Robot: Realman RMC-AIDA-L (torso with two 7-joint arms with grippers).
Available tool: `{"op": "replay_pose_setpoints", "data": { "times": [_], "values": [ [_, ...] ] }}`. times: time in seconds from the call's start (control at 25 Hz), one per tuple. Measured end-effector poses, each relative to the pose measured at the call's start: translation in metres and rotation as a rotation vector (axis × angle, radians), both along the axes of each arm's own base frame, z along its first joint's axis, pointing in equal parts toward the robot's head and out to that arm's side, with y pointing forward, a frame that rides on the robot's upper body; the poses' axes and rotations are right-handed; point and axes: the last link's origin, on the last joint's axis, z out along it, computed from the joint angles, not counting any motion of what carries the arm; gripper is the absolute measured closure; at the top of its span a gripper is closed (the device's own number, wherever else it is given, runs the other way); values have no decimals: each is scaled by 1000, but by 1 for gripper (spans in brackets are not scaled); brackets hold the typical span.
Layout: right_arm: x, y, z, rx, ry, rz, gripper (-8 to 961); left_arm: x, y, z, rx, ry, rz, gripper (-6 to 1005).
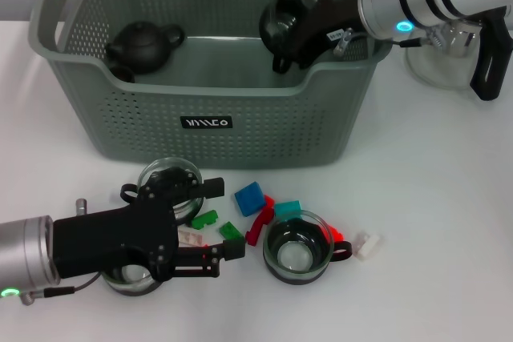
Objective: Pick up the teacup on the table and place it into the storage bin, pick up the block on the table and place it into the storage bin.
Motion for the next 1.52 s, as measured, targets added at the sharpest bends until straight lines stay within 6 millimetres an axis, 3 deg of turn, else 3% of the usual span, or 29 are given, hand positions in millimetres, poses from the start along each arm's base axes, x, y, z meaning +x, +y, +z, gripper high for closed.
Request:
{"op": "replay_pose_setpoints", "data": {
  "times": [0.52,1.08,1.28,1.52],
  "values": [
    [-6,0,3,-12,9,-9,903,0,0,1,1,3,-1,51],
    [-28,1,28,29,25,37,287,-2,2,4,20,2,7,51],
    [-43,-10,52,24,141,78,163,-3,2,5,25,1,13,51],
    [-45,-35,86,-67,278,117,171,-5,0,6,24,4,17,51]
  ]
}}
